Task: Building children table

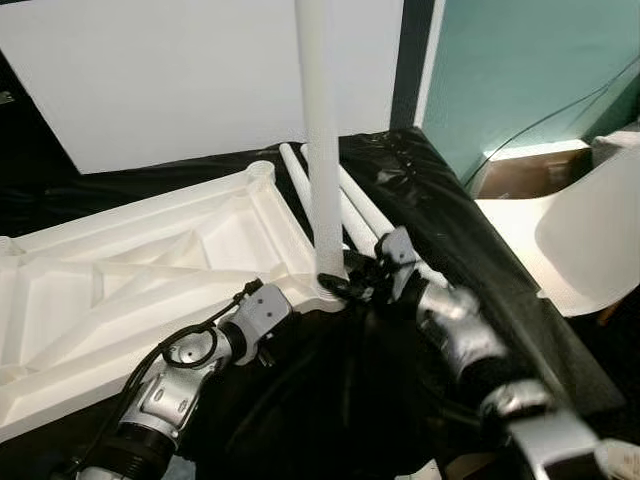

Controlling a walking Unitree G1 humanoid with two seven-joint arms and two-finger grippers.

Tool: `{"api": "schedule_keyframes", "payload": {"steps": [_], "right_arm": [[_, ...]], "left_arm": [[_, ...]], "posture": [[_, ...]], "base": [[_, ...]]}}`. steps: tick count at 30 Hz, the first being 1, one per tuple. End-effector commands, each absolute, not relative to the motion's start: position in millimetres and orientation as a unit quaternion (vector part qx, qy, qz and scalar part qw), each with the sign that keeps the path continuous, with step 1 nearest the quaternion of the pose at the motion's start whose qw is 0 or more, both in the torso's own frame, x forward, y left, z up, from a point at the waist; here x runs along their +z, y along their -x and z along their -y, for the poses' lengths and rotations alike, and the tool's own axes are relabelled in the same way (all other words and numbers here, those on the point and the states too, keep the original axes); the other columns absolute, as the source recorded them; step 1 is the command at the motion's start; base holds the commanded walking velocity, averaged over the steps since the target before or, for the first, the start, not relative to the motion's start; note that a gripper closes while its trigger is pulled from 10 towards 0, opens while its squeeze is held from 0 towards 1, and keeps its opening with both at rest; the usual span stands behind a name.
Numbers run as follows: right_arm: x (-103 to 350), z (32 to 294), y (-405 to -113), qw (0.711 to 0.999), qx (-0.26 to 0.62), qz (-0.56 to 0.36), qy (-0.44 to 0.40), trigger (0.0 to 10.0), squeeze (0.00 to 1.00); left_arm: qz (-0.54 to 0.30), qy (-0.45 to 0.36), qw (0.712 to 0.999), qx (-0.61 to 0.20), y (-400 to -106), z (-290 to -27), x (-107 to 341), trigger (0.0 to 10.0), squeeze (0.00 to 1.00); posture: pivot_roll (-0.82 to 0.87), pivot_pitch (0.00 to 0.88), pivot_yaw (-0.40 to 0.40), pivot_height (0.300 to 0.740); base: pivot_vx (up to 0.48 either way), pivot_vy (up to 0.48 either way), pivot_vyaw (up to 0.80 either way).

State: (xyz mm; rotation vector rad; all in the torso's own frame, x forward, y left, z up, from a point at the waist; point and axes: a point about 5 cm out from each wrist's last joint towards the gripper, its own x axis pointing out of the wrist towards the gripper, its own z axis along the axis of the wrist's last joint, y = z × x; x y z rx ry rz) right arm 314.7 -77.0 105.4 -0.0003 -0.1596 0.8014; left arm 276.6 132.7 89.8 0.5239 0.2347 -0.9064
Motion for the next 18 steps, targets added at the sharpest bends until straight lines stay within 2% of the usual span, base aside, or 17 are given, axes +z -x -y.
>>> {"api": "schedule_keyframes", "payload": {"steps": [1, 3, 6, 8, 9, 10, 11, 18], "right_arm": [[101.1, 74.9, -311.4, 0.929, 0.361, 0.074, -0.018, 0.0, 0.00], [101.3, 76.0, -311.4, 0.939, 0.333, 0.081, -0.026, 0.0, 0.00], [107.5, 87.8, -324.6, 0.968, 0.233, 0.088, -0.040, 0.0, 0.00], [108.6, 87.2, -325.1, 0.969, 0.226, 0.089, -0.039, 0.0, 0.00], [109.1, 84.6, -322.8, 0.968, 0.233, 0.090, -0.031, 2.7, 0.00], [109.1, 84.6, -322.8, 0.968, 0.233, 0.090, -0.031, 2.7, 0.00], [110.6, 83.2, -320.1, 0.963, 0.252, 0.093, -0.011, 10.0, 0.00], [120.8, 85.0, -320.2, 0.950, 0.295, 0.106, 0.017, 10.0, 0.00]], "left_arm": [[-0.175, -0.246, 0.819, -0.489, -256.6, -128.1, 62.0, 10.0, 0.00], [-0.177, -0.248, 0.816, -0.491, -254.9, -129.8, 61.4, 10.0, 0.00], [-0.184, -0.252, 0.810, -0.496, -250.9, -135.6, 60.2, 10.0, 0.00], [-0.185, -0.252, 0.809, -0.497, -249.7, -136.6, 59.8, 10.0, 0.00], [-0.187, -0.249, 0.808, -0.500, -247.8, -137.1, 59.5, 10.0, 0.00], [-0.187, -0.249, 0.808, -0.500, -247.8, -137.1, 59.5, 10.0, 0.00], [-0.189, -0.242, 0.808, -0.504, -243.1, -137.5, 57.9, 10.0, 0.00], [-0.189, -0.228, 0.803, -0.517, -235.5, -135.7, 55.5, 10.0, 0.00]], "posture": [[0.05, 0.000, 0.030, 0.740], [0.04, 0.000, 0.030, 0.740], [0.03, 0.000, 0.036, 0.740], [0.03, 0.000, 0.038, 0.740], [0.02, 0.000, 0.041, 0.740], [0.02, 0.000, 0.041, 0.740], [0.02, 0.000, 0.039, 0.740], [0.02, 0.000, 0.029, 0.740]], "base": [[0.000, 0.000, 0.00], [0.000, 0.000, 0.00], [0.000, 0.000, 0.00], [0.000, 0.000, 0.00], [0.000, 0.000, 0.00], [0.000, 0.000, 0.00], [0.000, 0.000, 0.00], [0.000, 0.000, 0.00]]}}
